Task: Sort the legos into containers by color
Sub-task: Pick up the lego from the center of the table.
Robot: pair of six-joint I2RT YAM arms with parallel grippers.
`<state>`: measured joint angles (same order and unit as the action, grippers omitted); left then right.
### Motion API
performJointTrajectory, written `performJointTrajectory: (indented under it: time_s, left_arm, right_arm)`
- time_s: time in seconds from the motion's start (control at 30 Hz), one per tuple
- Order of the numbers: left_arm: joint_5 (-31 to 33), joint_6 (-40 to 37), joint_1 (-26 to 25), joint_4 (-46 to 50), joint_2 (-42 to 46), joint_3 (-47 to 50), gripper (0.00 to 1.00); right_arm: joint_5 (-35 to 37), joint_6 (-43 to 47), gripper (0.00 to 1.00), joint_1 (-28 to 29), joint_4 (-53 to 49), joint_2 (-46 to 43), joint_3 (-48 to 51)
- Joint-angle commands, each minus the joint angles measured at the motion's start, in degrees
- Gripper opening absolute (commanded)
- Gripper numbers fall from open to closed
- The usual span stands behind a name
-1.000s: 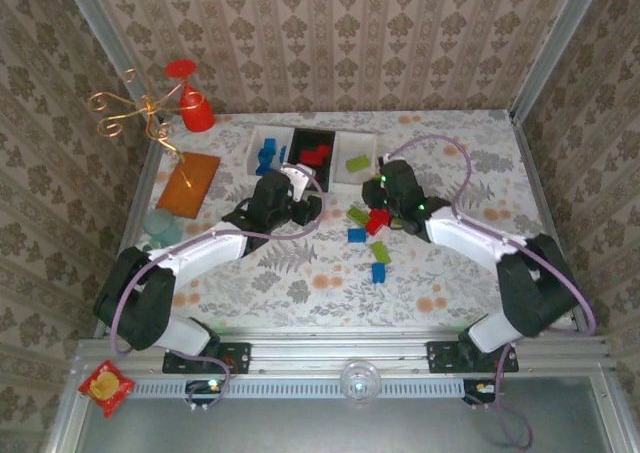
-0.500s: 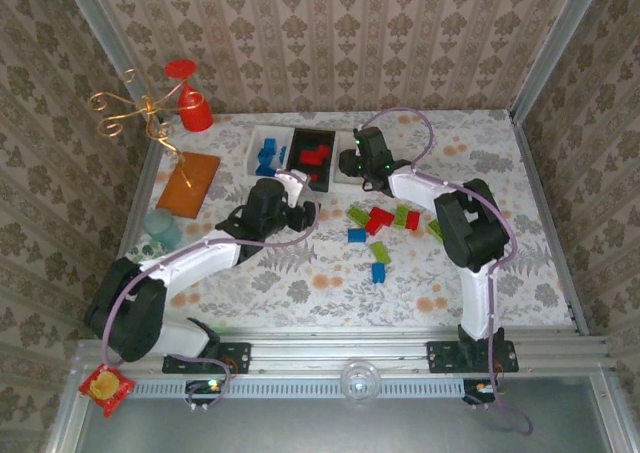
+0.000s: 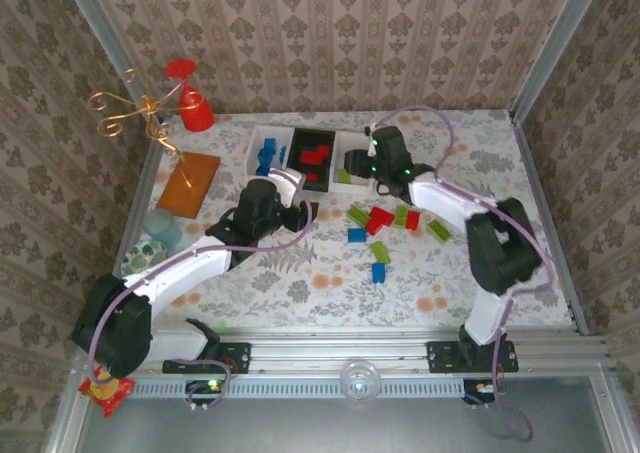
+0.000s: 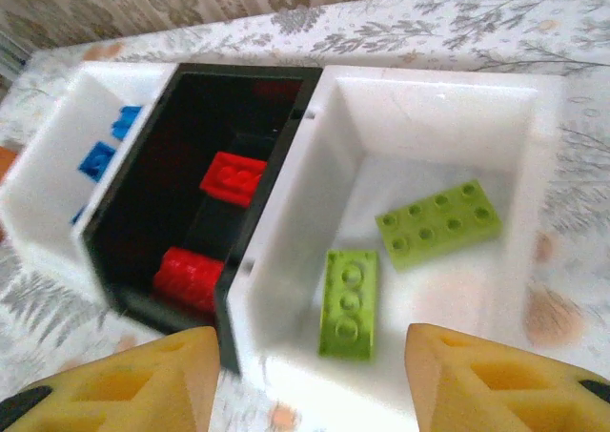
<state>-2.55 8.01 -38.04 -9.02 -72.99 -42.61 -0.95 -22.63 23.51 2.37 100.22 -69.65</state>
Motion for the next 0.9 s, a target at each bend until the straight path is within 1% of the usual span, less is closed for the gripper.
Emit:
performJointTrajectory:
  time_s: [0.0, 0.07, 0.17, 0.27, 0.37, 0.6, 0.7, 0.87]
  left_arm:
    - [-4.66, 1.98, 0.06, 0.49, 0.09, 0.36, 0.67]
    - [-6.93, 2.54, -0.35, 0.01, -1.27, 0.08, 0.67]
    - [-8.75, 3.32, -0.71, -0.62, -3.12, -0.02, 0.68]
    - [-9.18, 3.83, -0.81, -0.98, -4.59, -0.17, 0.68]
    - [-9.83, 3.77, -0.79, -0.67, -6.09, -0.54, 0.68]
    - [-9.49, 2.24, -0.63, 2.45, -7.21, -1.38, 0.68]
    - [-9.1, 1.57, -0.51, 3.26, -7.47, -1.64, 0.68]
    - [-8.88, 0.78, 0.13, 4.94, -7.22, -2.37, 0.68]
  right_arm:
    - [0.1, 0.42, 0.58, 0.0, -1.07, -10.59, 10.45]
    - [1.32, 0.86, 0.6, 0.53, -3.67, -17.64, 17.61]
    - [5.49, 1.68, 0.61, 2.56, -10.05, -26.29, 24.83]
    - [6.98, 1.91, 0.62, 4.78, -15.04, -31.71, 30.32]
    - [7.83, 2.24, 0.63, 5.74, -17.74, -34.5, 33.17]
    - [6.97, 2.83, 0.61, 7.88, -19.11, -30.82, 31.5]
    - [4.9, 1.89, 0.6, 8.26, -14.78, -28.84, 31.71]
    - [5.01, 1.65, 0.57, 7.56, -9.37, -19.24, 28.03]
